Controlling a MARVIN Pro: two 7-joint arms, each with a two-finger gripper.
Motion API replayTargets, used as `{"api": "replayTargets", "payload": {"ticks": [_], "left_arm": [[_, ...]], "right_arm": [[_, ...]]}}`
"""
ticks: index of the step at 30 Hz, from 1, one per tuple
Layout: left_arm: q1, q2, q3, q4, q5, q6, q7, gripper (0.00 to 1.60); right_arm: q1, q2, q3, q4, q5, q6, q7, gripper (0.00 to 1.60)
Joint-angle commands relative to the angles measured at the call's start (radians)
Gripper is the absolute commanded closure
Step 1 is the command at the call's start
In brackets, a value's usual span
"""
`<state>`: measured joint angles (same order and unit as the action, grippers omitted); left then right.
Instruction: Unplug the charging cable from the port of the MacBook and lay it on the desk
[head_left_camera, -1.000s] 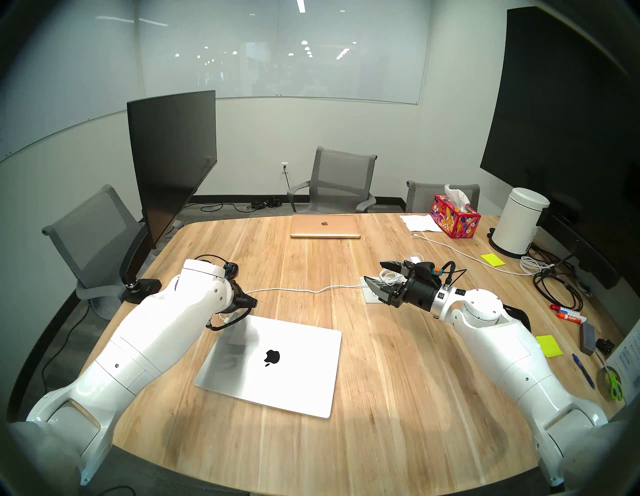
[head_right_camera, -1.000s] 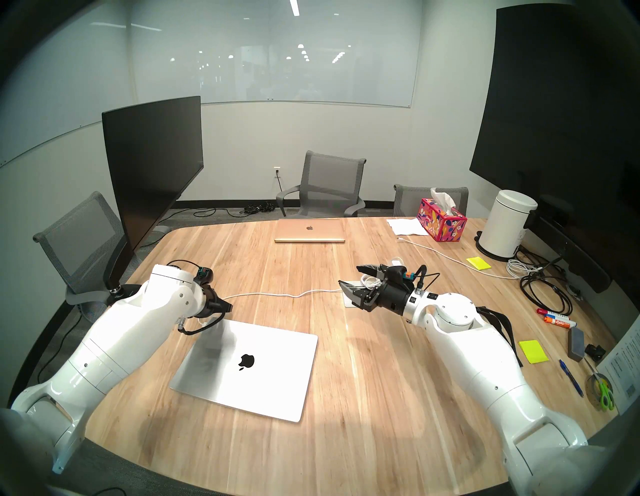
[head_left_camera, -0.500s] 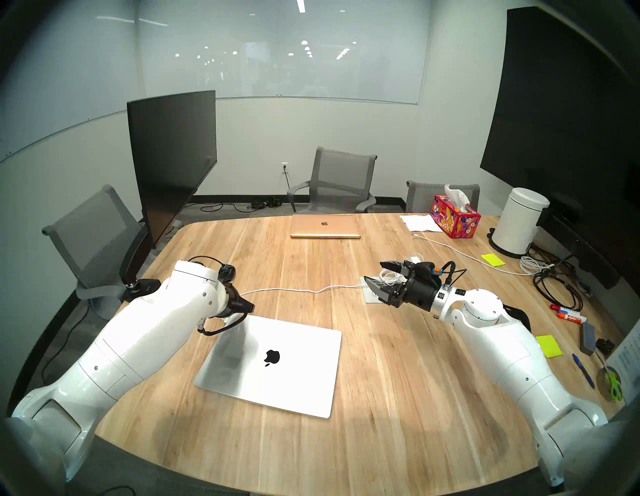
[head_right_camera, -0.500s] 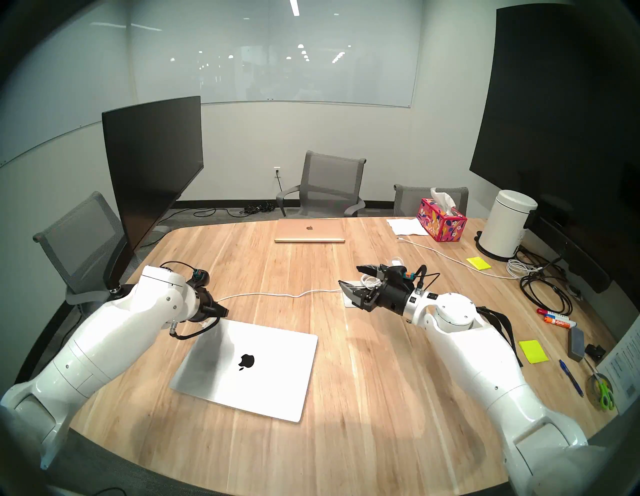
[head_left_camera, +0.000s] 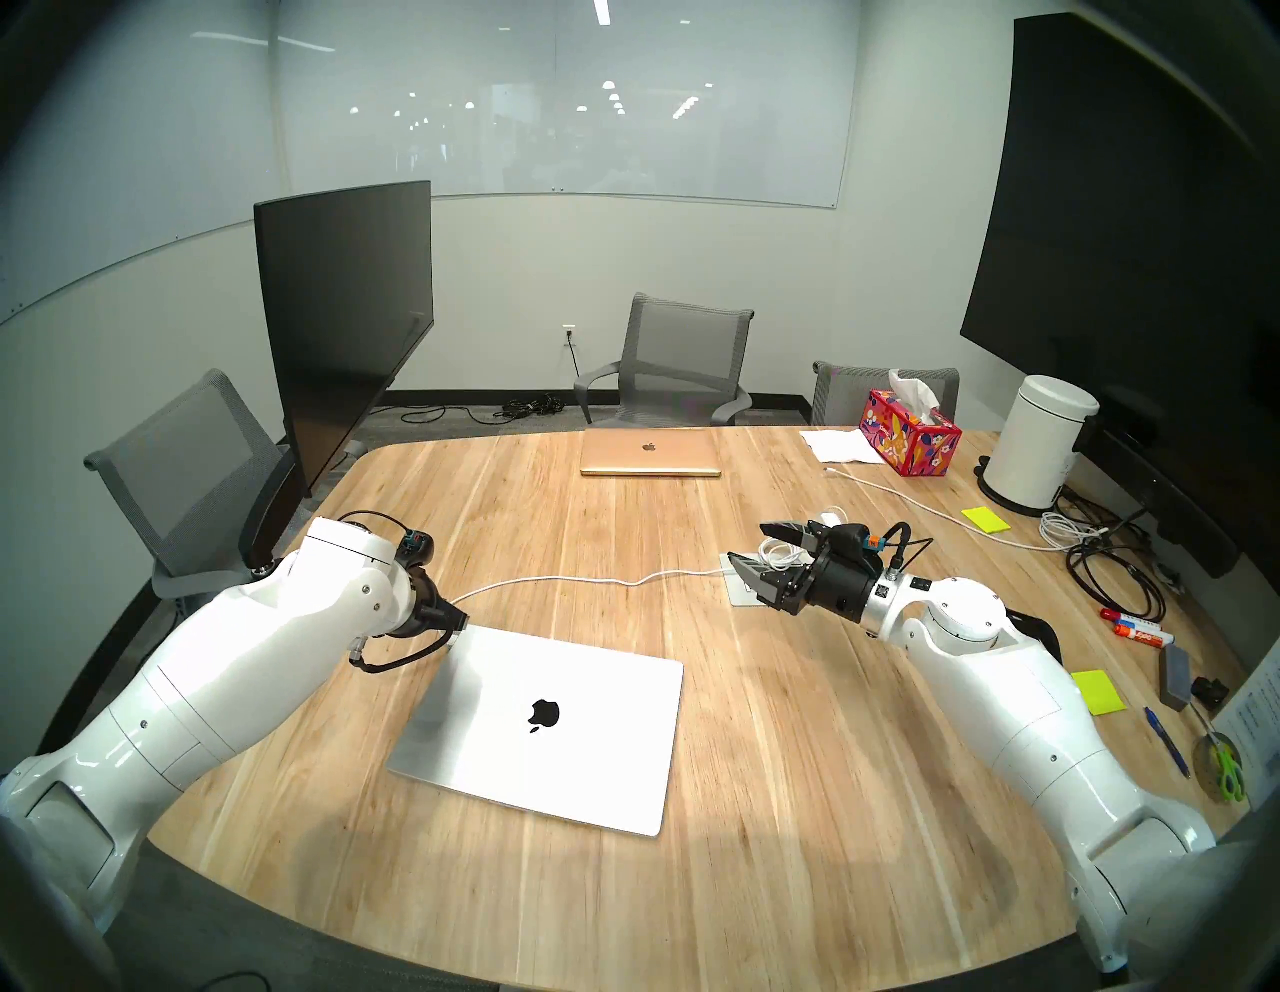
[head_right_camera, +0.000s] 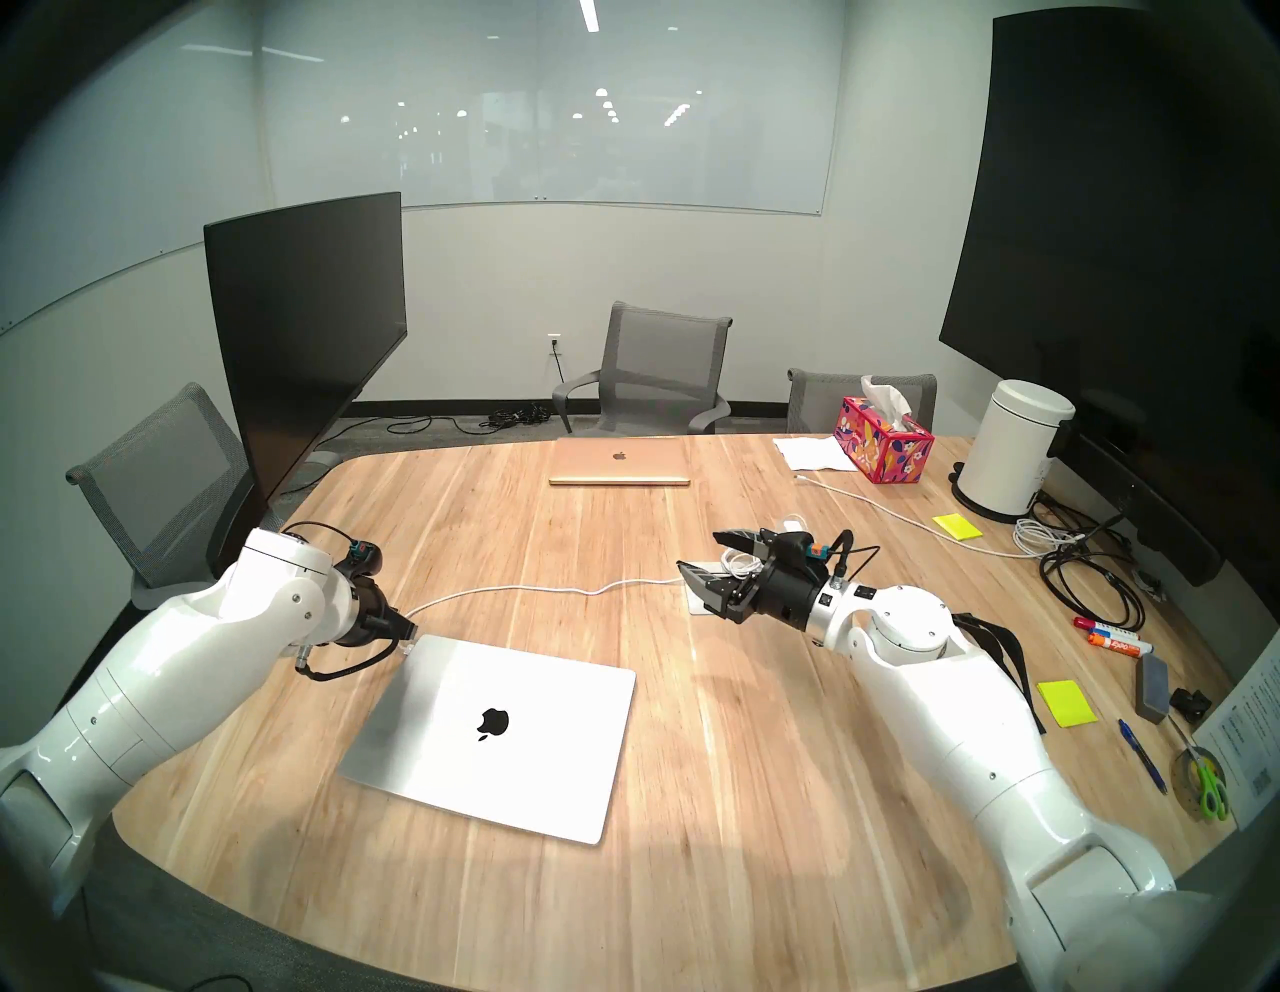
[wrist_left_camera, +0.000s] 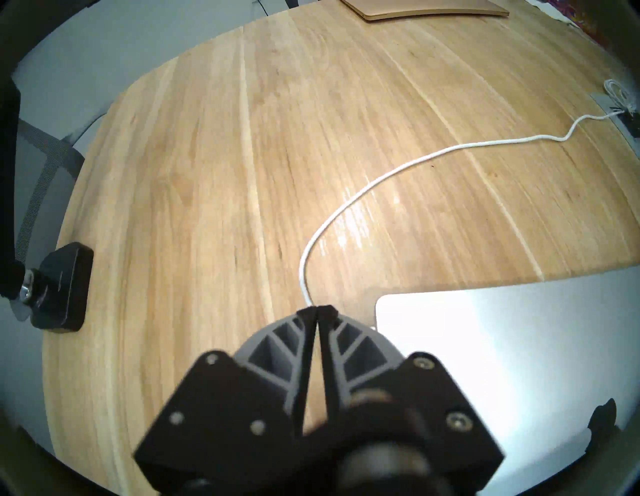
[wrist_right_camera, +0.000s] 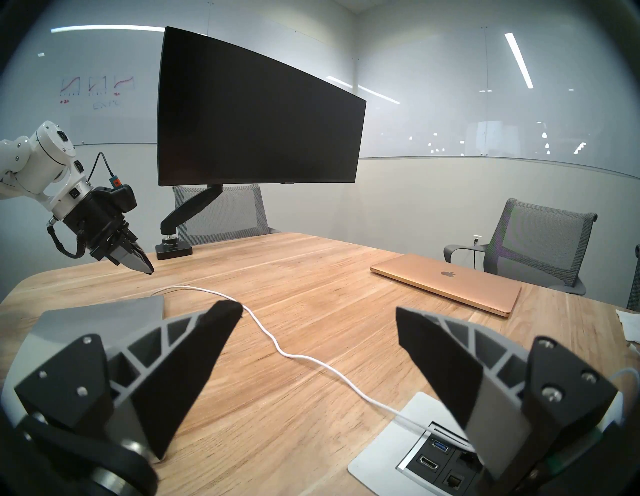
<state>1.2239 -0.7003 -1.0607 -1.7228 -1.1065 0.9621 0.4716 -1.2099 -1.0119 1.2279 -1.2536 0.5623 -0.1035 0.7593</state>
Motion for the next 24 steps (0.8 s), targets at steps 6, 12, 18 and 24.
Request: {"api": "replayTargets", "payload": {"ticks": [6,12,18,24], "left_arm": [[-0.018,0.109,0.033,-0.036,0.048,-0.002,-0.097,0.51],[-0.033,0.144,0.059,-0.024,0.079,-0.021,-0.174,0.58],[-0.041,0.187,0.071,-0.021,0.111,-0.065,-0.248,0.65],[-0.058,0.238,0.064,-0.020,0.132,-0.109,-0.346,0.77]], "right_arm": [[0.013,0.001,0.007,-0.017,0.004,0.002,-0.001,0.00],[0.013,0.001,0.007,-0.017,0.004,0.002,-0.001,0.00],[0.013,0.001,0.007,-0.016,0.004,0.001,-0.001,0.00],[0.013,0.001,0.007,-0.015,0.003,0.000,0.000,0.00]]}}
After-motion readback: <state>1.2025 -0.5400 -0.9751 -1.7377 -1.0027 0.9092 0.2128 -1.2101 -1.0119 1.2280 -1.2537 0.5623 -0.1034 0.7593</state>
